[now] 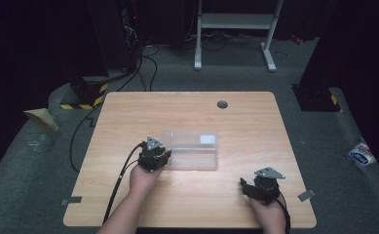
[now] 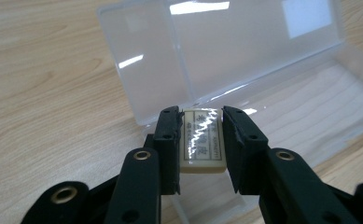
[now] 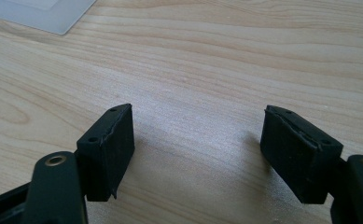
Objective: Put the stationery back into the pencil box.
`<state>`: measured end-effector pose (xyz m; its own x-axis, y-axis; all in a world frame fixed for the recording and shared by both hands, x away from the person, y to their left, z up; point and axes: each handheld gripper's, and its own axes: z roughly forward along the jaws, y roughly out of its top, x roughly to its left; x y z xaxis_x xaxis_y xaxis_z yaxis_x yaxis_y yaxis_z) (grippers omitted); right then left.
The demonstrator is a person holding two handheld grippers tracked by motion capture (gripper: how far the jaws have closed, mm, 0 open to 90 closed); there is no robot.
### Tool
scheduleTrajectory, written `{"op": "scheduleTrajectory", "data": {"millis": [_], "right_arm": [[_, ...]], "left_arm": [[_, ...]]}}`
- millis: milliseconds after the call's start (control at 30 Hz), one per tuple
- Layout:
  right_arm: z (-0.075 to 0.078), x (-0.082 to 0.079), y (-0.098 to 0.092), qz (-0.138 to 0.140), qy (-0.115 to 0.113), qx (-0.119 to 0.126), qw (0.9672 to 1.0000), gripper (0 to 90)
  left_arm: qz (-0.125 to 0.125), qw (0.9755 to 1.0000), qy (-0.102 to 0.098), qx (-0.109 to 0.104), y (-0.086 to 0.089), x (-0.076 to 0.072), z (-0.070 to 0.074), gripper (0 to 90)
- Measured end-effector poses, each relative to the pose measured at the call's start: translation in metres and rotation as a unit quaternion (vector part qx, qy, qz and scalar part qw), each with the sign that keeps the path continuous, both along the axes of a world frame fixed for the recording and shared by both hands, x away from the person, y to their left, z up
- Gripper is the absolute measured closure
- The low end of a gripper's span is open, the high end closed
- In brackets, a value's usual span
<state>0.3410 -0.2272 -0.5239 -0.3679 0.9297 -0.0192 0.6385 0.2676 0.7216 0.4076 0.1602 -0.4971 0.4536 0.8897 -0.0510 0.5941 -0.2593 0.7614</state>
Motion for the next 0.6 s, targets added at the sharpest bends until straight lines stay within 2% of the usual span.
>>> {"op": "scheduleTrajectory", "data": {"millis": [67,167,400,500,600], "right_arm": [[0.0000,0.0000,0.0000,0.000,0.000,0.000,1.0000,25.5],[0.0000,-0.0001,0.0000,0.001,0.000,0.000,1.0000,25.5],[0.0000,-0.0001,0.0000,0.001,0.000,0.000,1.0000,25.5],[0.0000,-0.0002,0.0001,0.001,0.000,-0.001,1.0000,25.6],[0.0001,-0.0004,0.0004,0.000,0.001,0.000,1.0000,25.6]], "left_arm": [[-0.005,0.9999,0.001,0.009,-0.0020,-0.0003,-0.0023,67.6],[-0.006,0.9999,0.005,0.010,-0.0041,-0.0006,-0.0037,67.4],[0.006,0.9998,0.003,0.021,-0.0048,0.0002,-0.0041,66.8],[0.012,0.9998,-0.001,0.017,-0.0041,0.0003,-0.0028,57.6],[0.012,0.9999,-0.002,0.007,-0.0020,0.0006,-0.0006,53.8]]}}
